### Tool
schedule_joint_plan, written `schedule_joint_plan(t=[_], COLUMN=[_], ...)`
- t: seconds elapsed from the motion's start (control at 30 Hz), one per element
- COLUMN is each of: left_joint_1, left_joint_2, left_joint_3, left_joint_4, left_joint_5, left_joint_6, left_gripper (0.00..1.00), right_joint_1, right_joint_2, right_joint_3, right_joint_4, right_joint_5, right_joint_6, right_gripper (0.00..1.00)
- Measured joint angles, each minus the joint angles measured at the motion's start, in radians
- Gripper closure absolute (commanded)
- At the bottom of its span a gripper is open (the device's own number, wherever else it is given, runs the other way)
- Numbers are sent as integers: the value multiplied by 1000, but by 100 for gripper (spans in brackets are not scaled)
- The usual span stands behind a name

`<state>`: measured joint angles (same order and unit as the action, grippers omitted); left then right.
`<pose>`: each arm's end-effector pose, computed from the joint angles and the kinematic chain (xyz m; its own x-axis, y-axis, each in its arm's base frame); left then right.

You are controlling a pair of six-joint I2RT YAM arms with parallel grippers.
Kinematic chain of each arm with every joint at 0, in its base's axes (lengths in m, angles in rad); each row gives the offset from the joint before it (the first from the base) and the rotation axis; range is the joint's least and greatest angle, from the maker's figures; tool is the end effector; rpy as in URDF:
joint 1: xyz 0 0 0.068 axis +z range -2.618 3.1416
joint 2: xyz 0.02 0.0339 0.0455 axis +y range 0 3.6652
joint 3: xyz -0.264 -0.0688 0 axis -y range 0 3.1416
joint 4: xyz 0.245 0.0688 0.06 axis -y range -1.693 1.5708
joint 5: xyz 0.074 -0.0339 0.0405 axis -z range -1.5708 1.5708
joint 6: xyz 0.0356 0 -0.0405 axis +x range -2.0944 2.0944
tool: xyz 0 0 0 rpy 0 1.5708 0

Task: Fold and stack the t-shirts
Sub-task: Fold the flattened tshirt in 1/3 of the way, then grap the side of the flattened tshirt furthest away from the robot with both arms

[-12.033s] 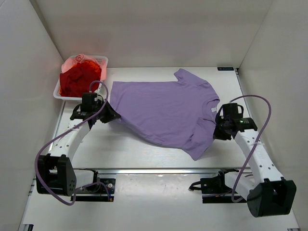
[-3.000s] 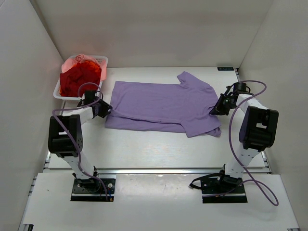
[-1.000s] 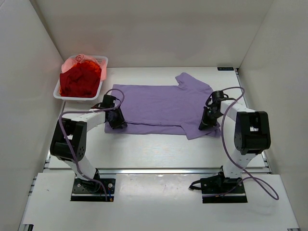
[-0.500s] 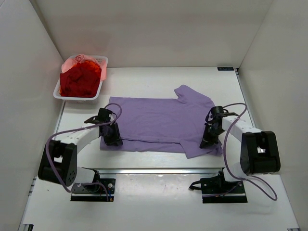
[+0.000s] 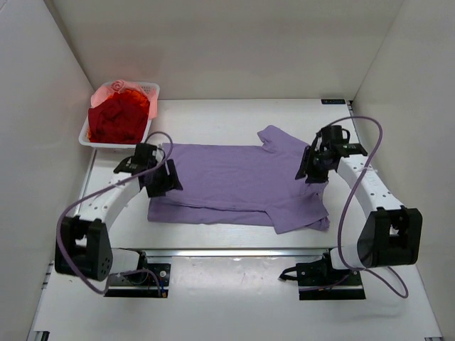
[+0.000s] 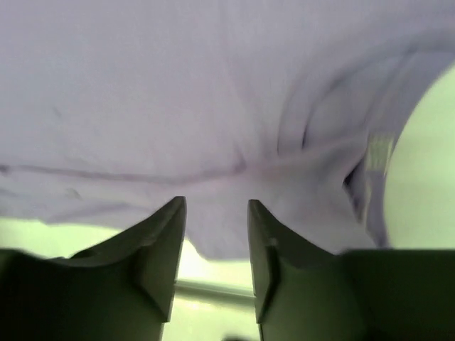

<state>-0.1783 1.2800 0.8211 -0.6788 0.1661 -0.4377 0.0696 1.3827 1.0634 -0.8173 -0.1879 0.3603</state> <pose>0.2315 -0.0477 0.2126 -0.9122 -0.2604 -0.3165 -0.1583 0.9362 -0.3138 0.2668 0.0253 0.2540 -0.8986 0.2845 -0.3339 0.1818 0.9342 0.3069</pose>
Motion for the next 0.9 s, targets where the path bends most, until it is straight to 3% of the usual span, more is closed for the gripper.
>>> schedule_joint_plan(t=[0.23, 0.5, 0.9], left_joint_1=[11, 45, 62], left_joint_2=[378, 695, 860], left_joint_3=[318, 578, 772], left_joint_4=[134, 178, 200], left_joint_5=[-23, -124, -253], left_joint_6=[1, 3, 26], left_gripper=[19, 19, 22], right_joint_1=[-26, -27, -68], right_joint_2=[137, 330, 540], right_joint_3=[156, 246, 501], right_joint_4=[98, 150, 178], right_joint_5=[-6, 5, 14], right_joint_6=[-88, -159, -208], right_gripper=[36, 36, 37])
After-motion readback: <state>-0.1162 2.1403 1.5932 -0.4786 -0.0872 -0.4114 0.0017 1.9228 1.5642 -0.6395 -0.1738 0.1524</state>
